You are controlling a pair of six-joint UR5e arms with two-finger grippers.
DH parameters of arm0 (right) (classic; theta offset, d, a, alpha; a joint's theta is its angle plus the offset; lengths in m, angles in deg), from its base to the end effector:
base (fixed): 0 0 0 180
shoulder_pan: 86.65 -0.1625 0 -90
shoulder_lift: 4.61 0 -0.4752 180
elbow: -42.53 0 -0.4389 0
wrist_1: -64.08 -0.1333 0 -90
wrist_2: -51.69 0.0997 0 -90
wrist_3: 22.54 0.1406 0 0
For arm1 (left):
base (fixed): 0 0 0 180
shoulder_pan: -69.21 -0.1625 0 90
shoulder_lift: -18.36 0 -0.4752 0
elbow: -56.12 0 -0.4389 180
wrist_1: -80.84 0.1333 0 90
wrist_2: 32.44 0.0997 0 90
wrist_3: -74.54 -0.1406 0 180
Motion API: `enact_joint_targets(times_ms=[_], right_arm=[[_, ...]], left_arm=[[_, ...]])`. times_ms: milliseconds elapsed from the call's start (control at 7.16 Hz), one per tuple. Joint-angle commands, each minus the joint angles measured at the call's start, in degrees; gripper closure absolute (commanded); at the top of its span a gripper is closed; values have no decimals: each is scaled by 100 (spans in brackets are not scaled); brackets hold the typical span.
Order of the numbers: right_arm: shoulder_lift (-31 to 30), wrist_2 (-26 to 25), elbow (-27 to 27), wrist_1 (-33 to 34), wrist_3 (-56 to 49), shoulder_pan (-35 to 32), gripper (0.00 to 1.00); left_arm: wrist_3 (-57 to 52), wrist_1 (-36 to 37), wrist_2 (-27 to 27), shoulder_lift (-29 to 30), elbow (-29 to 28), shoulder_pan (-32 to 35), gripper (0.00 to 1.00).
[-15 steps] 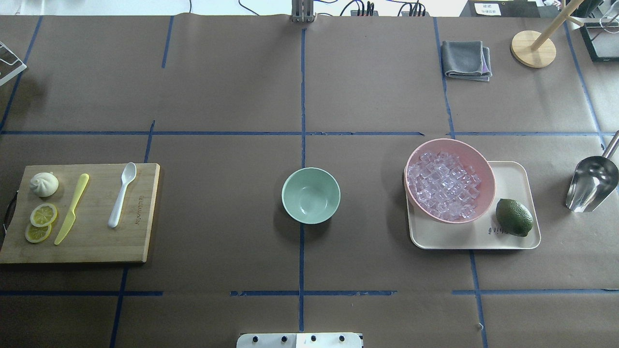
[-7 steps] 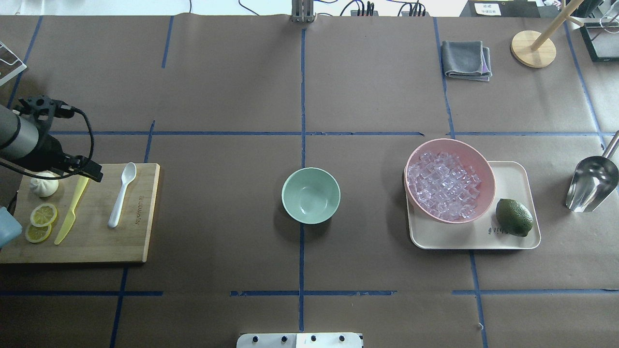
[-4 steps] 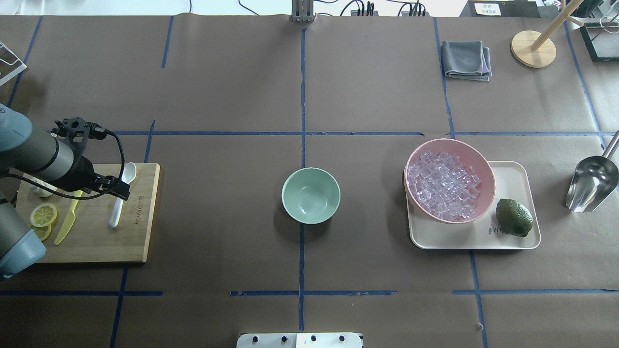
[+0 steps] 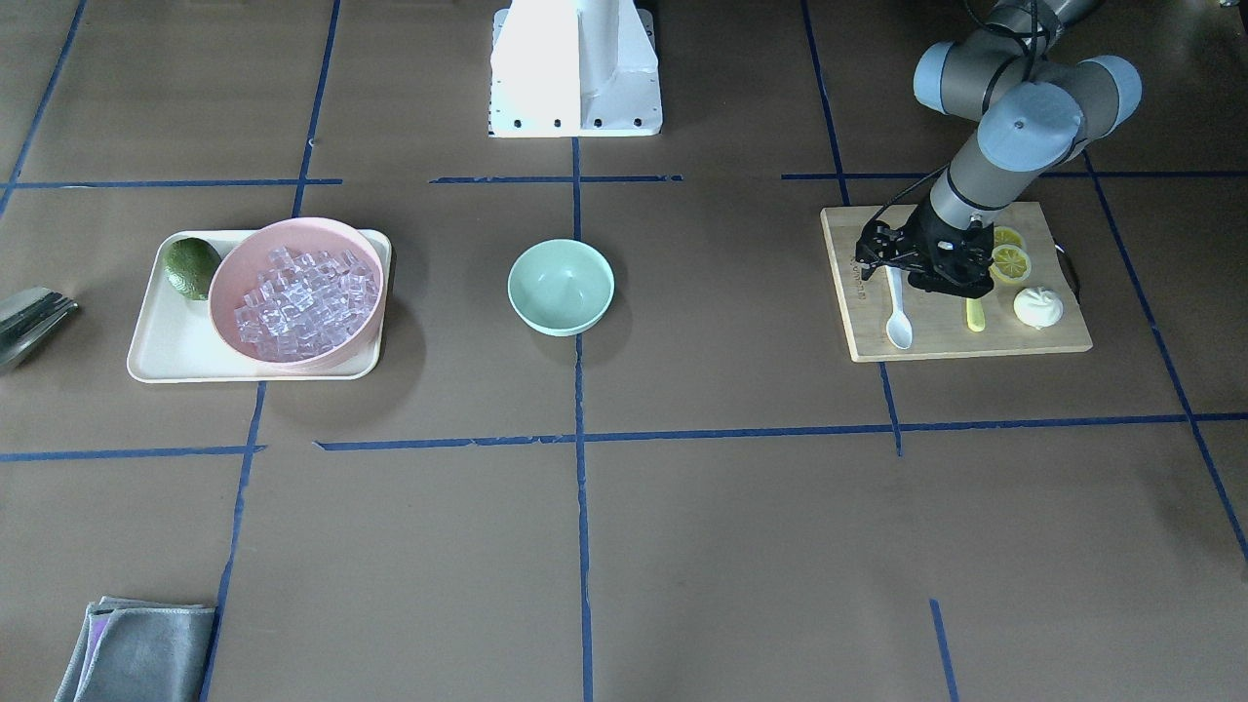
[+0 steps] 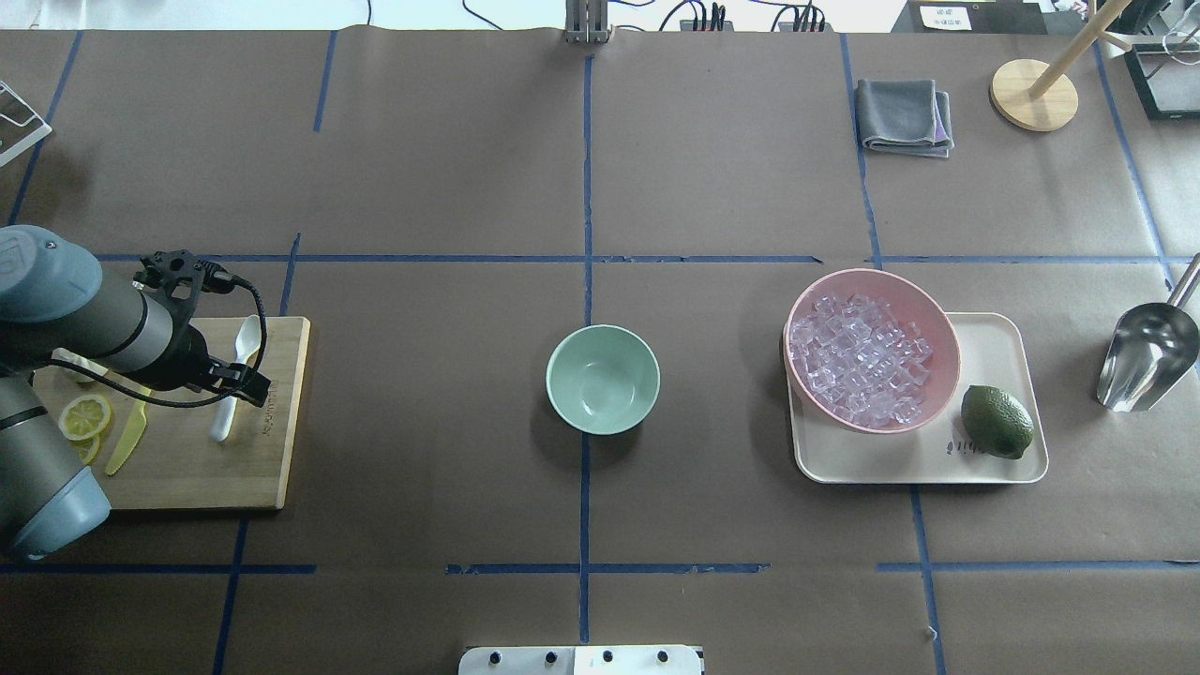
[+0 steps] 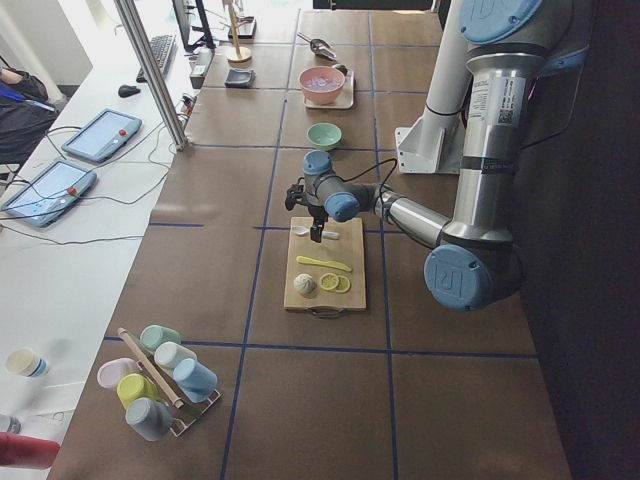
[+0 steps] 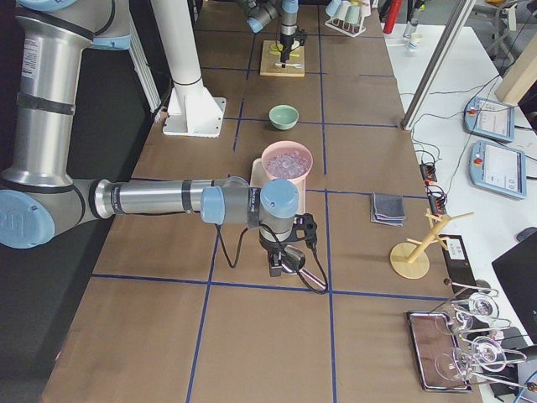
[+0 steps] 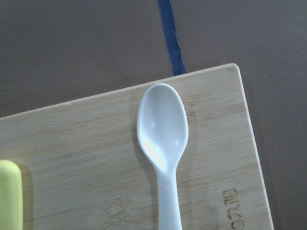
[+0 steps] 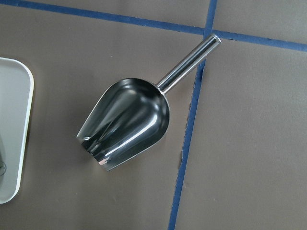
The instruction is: Put spoon and ice into bowl
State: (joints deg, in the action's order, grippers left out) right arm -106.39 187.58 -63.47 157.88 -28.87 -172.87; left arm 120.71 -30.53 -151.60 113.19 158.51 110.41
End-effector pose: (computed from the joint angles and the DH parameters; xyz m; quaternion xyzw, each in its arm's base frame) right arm 0.0032 -0.4423 0.6925 0.0120 -0.3897 -0.0826 0.9172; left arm 0.4191 -0.4530 0.5399 0.0410 0.3963 0.1041 0.9113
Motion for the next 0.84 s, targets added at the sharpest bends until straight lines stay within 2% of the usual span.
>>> enact_joint_targets(times_ms=[0,699], right_arm=[[0,-1,0,6,0,0,0],[0,-1,0,-3,0,0,0]], left_arm=[[-2,18,7,44,-9,-7,39],[-20,27,7,18,-9,-7,40]])
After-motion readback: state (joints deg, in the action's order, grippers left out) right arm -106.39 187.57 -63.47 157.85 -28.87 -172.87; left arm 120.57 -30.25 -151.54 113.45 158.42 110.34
